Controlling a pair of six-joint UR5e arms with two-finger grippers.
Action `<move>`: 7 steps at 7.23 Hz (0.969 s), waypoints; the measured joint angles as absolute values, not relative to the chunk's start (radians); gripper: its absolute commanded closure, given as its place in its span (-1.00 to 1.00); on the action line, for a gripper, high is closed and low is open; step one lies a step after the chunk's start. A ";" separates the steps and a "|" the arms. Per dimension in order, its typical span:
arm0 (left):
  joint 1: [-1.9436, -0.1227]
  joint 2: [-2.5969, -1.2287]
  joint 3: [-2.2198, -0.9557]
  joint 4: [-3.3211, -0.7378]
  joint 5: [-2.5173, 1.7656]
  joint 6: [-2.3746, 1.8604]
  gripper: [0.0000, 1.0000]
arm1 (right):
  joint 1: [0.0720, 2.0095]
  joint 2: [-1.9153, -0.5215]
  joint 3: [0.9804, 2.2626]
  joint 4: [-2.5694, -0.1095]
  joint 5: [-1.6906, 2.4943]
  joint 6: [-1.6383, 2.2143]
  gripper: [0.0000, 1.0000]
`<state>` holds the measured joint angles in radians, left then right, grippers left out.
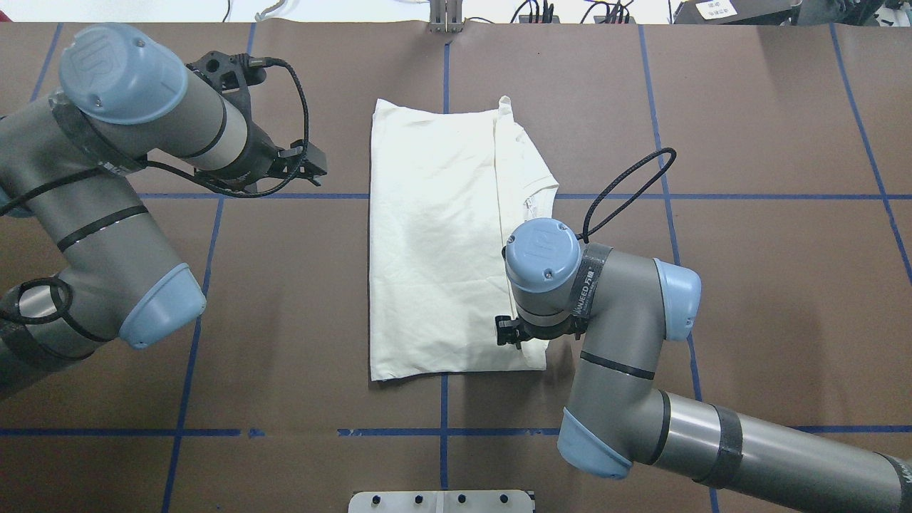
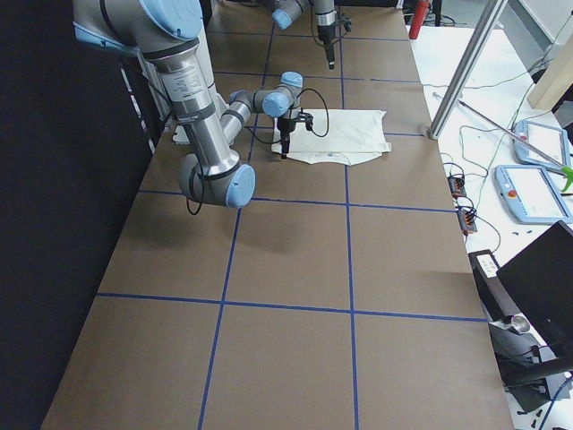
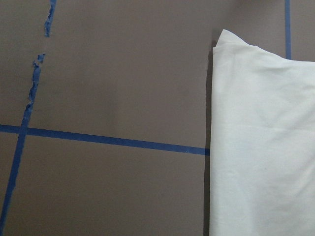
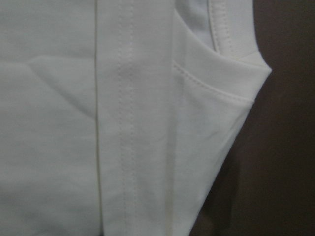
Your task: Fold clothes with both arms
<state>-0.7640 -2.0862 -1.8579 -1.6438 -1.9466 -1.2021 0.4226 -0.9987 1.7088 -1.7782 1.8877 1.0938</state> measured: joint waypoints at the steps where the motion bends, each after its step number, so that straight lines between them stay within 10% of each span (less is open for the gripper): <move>1: -0.762 -2.086 -1.858 -1.644 -1.947 -1.203 -1.00 | 0.427 -0.998 1.712 -1.799 1.885 1.093 -1.00; 7: -0.740 -2.090 -1.868 -1.643 -1.948 -1.211 -1.00 | 0.496 -1.045 1.742 -1.891 1.848 1.060 -1.00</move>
<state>-0.7400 -2.0902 -1.8680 -1.6434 -1.9481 -1.2108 0.4959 -1.0448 1.7424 -1.8910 1.8485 1.0598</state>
